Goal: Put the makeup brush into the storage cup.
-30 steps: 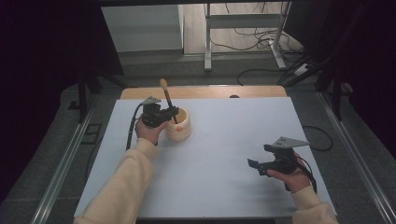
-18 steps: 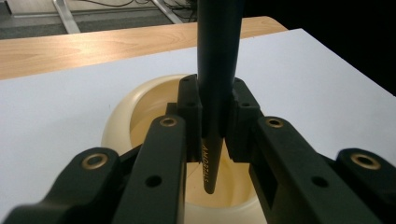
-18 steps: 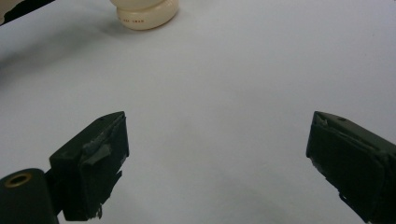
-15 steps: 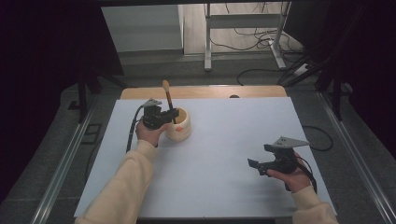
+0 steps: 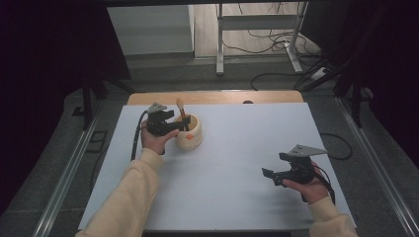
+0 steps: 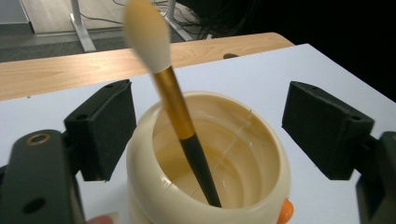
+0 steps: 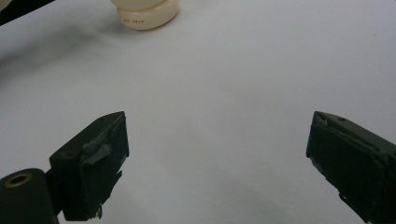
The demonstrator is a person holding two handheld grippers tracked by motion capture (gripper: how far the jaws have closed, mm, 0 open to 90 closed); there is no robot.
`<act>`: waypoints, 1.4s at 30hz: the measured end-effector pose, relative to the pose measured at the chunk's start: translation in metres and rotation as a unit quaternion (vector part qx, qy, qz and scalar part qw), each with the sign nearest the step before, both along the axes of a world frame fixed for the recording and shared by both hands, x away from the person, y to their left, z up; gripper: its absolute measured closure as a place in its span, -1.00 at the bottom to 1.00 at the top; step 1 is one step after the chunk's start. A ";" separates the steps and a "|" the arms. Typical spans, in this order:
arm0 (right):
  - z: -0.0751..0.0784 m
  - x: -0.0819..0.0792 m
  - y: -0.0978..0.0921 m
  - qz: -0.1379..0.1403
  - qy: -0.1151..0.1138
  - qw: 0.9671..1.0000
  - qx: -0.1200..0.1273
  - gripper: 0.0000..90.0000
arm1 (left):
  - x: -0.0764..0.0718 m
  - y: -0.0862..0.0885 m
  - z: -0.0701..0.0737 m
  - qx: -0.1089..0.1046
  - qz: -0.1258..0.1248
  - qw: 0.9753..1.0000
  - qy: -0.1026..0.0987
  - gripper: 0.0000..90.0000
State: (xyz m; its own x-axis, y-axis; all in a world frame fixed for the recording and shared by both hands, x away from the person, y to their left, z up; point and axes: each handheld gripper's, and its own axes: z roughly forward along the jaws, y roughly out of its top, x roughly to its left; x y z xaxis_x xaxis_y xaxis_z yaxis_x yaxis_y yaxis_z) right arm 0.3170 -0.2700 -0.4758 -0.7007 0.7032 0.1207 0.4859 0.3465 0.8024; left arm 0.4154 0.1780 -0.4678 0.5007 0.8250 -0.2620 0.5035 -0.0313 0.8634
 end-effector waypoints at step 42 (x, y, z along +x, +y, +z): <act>0.000 -0.002 -0.004 -0.004 -0.010 1.000 0.002 -0.89 | -0.138 0.046 -0.008 0.056 -0.105 0.992 0.041 -0.65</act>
State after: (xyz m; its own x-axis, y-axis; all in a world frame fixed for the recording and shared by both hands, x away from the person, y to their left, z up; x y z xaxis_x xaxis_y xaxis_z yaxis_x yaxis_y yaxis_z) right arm 0.3155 -0.2737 -0.4753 -0.6975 0.7082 0.1096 0.4730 0.3401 0.8128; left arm 0.2777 0.2235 -0.4759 0.6460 0.7304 -0.2217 0.5442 -0.2371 0.8048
